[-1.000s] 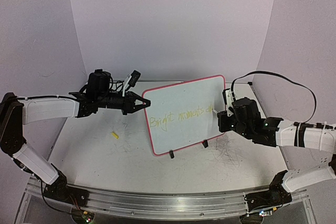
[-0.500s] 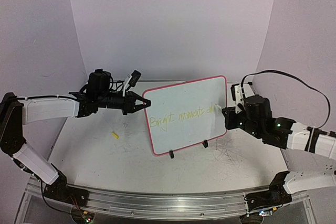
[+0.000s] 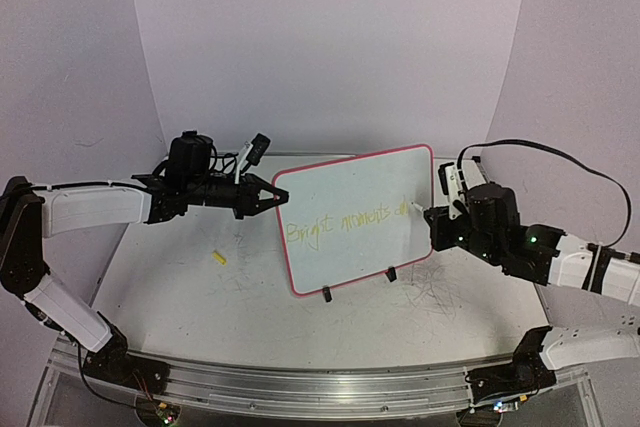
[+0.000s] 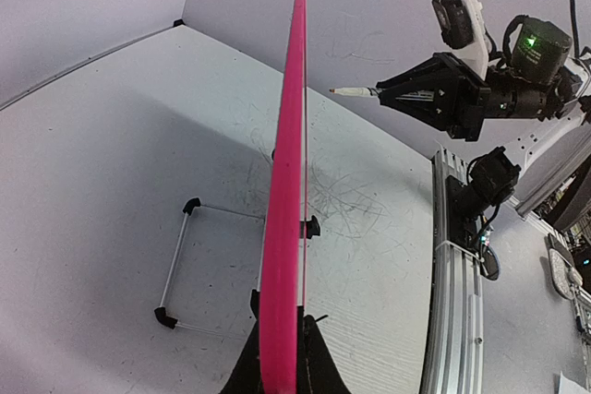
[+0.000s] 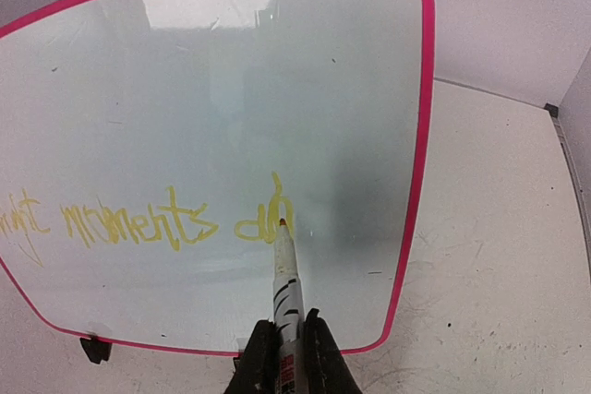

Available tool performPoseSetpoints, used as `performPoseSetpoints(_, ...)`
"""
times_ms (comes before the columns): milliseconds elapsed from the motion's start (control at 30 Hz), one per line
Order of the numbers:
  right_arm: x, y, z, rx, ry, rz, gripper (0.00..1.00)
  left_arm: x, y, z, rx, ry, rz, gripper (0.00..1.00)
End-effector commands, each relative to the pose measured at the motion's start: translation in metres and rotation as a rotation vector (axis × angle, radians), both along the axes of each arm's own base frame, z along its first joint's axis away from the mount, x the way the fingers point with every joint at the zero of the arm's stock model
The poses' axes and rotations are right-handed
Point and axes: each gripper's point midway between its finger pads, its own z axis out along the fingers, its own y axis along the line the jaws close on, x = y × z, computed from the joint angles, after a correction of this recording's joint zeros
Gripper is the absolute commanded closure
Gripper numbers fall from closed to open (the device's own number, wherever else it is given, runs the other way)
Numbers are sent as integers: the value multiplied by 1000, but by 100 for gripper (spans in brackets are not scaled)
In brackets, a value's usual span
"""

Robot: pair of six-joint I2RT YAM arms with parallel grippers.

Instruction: Write a sentence on the whiteboard

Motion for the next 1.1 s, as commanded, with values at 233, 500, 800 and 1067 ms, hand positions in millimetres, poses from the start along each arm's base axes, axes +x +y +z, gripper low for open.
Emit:
performPoseSetpoints(233,3,-1,-6,-18,7,-8,100,9,9,-34,142,-41,41,100)
performPoseSetpoints(500,5,-1,-11,-35,15,-15,100,9,9,-35,142,-40,42,100)
performPoseSetpoints(800,11,0,-12,-36,-9,-9,100,10,8,-38,146,-32,38,100)
performPoseSetpoints(1067,19,-1,-9,-36,-31,-43,100,8,8,-37,143,-33,34,100)
